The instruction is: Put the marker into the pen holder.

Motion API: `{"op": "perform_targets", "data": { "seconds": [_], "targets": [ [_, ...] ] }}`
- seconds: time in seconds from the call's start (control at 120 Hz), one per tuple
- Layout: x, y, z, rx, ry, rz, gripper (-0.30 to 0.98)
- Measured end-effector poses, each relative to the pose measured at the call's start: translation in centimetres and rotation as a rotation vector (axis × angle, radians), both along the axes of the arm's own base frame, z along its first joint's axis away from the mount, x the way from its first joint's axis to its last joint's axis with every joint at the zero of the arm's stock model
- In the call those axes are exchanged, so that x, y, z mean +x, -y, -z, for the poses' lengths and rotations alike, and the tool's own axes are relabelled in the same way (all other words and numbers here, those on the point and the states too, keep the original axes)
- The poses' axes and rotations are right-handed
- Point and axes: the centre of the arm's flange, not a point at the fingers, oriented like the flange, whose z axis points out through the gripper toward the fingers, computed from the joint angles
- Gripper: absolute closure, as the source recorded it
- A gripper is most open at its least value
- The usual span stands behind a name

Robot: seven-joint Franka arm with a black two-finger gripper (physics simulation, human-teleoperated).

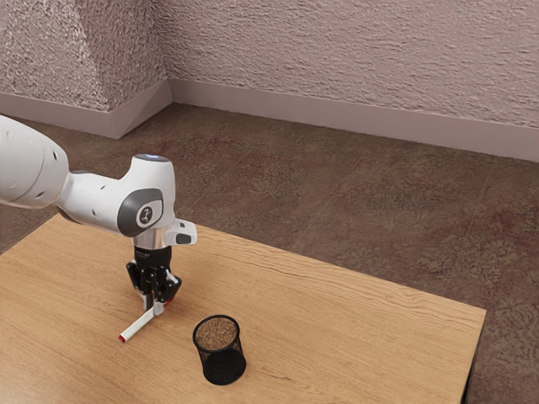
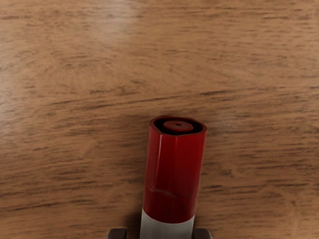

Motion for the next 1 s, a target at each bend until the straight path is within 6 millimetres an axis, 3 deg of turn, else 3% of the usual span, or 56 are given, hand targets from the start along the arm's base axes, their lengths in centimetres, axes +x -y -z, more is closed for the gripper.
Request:
{"op": "perform_targets", "data": {
  "seconds": [0.342, 0.675, 0.833, 1.0],
  "targets": [
    [0.0, 0.1, 0.5, -0.009, -0.006, -0.016, 0.78],
    [0.0, 0.2, -0.2, -0.017, 0.004, -0.043, 0.79],
    [0.6, 0.5, -4.3, -0.008, 0.082, -0.026, 0.79],
    [1.3, 3.2, -9.1, 0.015, 0.209, 0.057, 0.79]
  ]
}}
